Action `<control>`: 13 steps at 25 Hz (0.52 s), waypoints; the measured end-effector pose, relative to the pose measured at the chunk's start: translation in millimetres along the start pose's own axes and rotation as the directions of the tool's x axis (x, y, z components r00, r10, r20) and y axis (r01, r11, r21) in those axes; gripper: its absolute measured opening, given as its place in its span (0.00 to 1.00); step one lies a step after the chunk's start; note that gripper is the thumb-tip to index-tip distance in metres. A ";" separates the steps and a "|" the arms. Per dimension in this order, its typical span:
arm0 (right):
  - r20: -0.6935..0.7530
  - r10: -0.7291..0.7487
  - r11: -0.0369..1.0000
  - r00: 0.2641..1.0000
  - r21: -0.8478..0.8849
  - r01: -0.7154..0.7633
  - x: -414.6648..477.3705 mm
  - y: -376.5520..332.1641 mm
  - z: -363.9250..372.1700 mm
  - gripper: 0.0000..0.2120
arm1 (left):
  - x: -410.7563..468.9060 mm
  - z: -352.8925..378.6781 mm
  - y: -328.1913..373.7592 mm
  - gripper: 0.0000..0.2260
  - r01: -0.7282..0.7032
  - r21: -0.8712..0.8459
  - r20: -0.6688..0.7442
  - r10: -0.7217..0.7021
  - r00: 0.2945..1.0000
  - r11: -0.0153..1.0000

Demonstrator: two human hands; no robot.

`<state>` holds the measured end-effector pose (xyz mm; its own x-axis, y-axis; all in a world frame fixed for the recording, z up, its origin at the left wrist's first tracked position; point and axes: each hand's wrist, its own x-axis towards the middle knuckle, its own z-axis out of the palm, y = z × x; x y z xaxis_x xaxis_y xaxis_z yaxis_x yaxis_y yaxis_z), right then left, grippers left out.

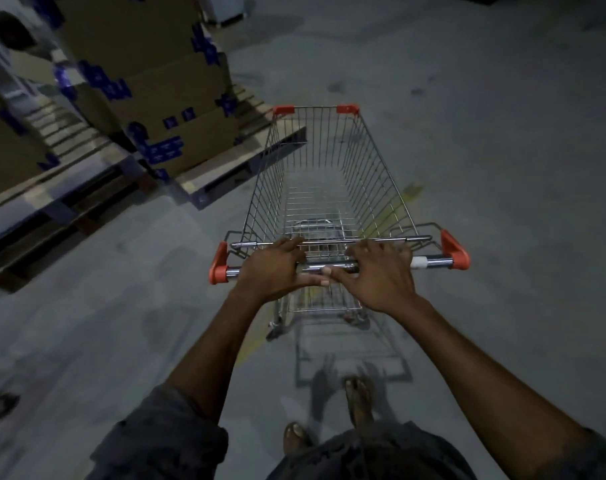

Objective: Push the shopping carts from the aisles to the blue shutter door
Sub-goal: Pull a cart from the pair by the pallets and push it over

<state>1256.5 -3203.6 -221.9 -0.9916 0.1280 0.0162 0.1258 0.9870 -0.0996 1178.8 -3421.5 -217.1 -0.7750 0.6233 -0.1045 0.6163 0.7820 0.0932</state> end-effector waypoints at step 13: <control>0.085 0.016 0.998 0.996 0.056 -0.020 33.0 90.2 -19.2 0.46 | 94.9 -4.8 49.0 0.42 -0.108 -0.018 0.043 0.109 0.993 0.994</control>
<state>1235.7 -3108.5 -211.3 -0.9884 0.1346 -0.0704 0.1442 0.9772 -0.1558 1134.8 -3324.0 -217.7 -0.6965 0.7045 -0.1361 0.6940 0.7097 0.1214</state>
